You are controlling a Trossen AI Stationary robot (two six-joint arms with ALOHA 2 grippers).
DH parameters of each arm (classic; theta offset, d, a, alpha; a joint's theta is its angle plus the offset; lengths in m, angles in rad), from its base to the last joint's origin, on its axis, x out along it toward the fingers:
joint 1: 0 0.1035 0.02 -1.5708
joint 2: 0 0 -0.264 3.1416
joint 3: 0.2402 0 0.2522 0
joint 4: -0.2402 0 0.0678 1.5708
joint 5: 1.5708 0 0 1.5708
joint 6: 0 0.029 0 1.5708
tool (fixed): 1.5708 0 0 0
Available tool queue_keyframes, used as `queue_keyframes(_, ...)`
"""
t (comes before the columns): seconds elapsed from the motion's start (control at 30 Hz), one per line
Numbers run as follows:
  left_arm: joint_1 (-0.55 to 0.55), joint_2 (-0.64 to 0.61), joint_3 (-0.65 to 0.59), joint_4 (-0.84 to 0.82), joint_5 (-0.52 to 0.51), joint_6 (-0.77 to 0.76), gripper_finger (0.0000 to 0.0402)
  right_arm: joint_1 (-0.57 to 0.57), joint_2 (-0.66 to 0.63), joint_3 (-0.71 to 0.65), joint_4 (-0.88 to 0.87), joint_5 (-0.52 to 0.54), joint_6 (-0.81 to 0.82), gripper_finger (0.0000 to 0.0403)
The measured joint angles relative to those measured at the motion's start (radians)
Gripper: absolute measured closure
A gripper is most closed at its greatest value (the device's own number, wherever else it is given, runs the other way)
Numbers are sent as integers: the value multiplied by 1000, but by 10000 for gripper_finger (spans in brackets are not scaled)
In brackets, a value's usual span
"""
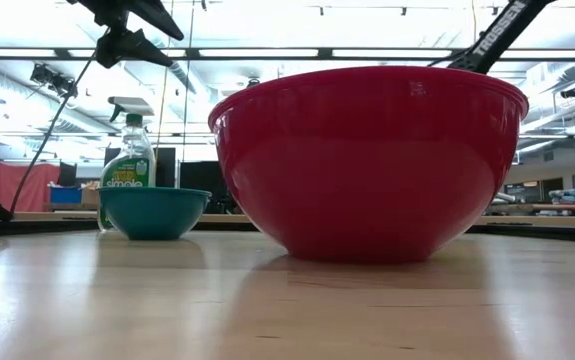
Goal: Nest bowls inside each other
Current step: Stack the green bowl on top of the orange bowl
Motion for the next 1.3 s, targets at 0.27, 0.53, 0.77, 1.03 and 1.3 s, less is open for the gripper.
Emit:
queue_keyframes(0.27,0,0,0,0,0,0,143,-2,-5,7,12,-28,-16,279)
queue_keyframes(0.53,0,0,0,0,0,1,143,-8,-87,43,-29,14,-52,356)
queue_keyframes(0.77,0,0,0,0,-1,2,143,8,-149,124,-196,25,-129,380)
queue_keyframes(1.03,0,0,0,0,-1,1,143,98,-278,184,-245,-197,-192,373)
queue_keyframes(1.3,1,30,0,-17,-17,3,143,353,-354,232,-223,-272,-104,373)
